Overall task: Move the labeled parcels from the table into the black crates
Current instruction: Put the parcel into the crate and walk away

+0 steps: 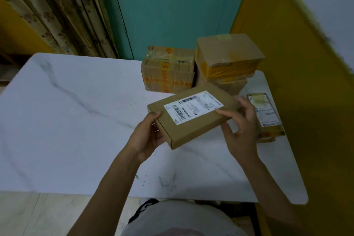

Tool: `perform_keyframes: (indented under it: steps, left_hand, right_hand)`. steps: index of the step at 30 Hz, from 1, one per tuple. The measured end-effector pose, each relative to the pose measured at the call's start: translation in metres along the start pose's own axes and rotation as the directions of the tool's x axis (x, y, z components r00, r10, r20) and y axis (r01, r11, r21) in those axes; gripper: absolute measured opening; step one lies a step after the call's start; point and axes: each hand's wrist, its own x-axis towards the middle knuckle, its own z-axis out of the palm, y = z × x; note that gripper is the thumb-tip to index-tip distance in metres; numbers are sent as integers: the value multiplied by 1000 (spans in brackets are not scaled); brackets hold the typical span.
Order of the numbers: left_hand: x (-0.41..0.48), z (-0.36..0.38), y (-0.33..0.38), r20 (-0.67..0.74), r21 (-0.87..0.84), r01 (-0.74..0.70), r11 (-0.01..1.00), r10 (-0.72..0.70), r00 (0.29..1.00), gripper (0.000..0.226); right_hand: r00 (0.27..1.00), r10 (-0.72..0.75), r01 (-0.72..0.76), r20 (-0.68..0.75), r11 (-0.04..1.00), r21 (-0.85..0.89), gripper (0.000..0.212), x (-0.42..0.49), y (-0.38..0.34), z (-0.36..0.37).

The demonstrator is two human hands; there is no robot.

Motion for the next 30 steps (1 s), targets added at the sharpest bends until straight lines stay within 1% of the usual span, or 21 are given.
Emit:
perform_keyframes:
  steps: [1,3,4,6,9,12,15,18,20,22,23,24,26,28,30]
  left_hand:
    - [0,-1,0,11,-30,-9,1000,9,1000,21]
    - [-1,-1,3,43,-101,-33,994,38,998,28]
    - [0,-1,3,63,-141,-42,989,51,997,33]
    - [2,-1,3,102,-205,-40,978,62,993,35]
    - [4,3,2,144,-219,-32,975,65,987,36]
    - [6,4,2,171,-215,-40,976,78,982,39]
    - [5,0,2,212,-216,-36,976,83,974,39]
    - [5,-5,2,258,-209,-26,978,81,963,38]
    - [4,-8,7,222,-130,-78,988,105,969,39]
    - [5,-12,21,149,30,-194,981,188,971,44]
    - [6,-15,33,131,126,-263,957,247,960,47]
    - [7,-19,47,148,219,-329,919,302,942,49]
    - [7,-23,80,283,382,-439,813,350,893,50]
    - [5,-22,111,424,521,-504,689,303,853,51]
    - [4,-14,134,486,633,-514,579,221,846,52]
  right_hand:
    - [998,48,-47,-35,999,6,46,1,-1,1]
    - [978,185,-170,-101,976,138,54,4,-6,5]
    - [962,251,-221,-107,947,233,56,6,-9,7]
    - [940,336,-292,-54,877,382,51,7,-14,11]
    - [946,322,-301,41,822,484,46,7,-24,18]
    - [937,340,-319,76,750,579,44,8,-31,22]
    - [918,377,-365,122,682,634,44,10,-34,21]
    - [911,376,-392,171,656,645,50,10,-37,21]
    - [905,394,-396,160,645,653,54,12,-37,19]
    - [888,441,-404,129,613,680,55,16,-32,15]
    - [878,464,-410,118,601,686,54,18,-29,12]
    - [870,480,-421,117,596,684,56,21,-26,9]
    - [863,486,-444,140,596,669,62,23,-22,7]
    - [878,449,-438,167,612,658,62,25,-23,8]
    - [895,395,-428,206,634,644,60,26,-27,9]
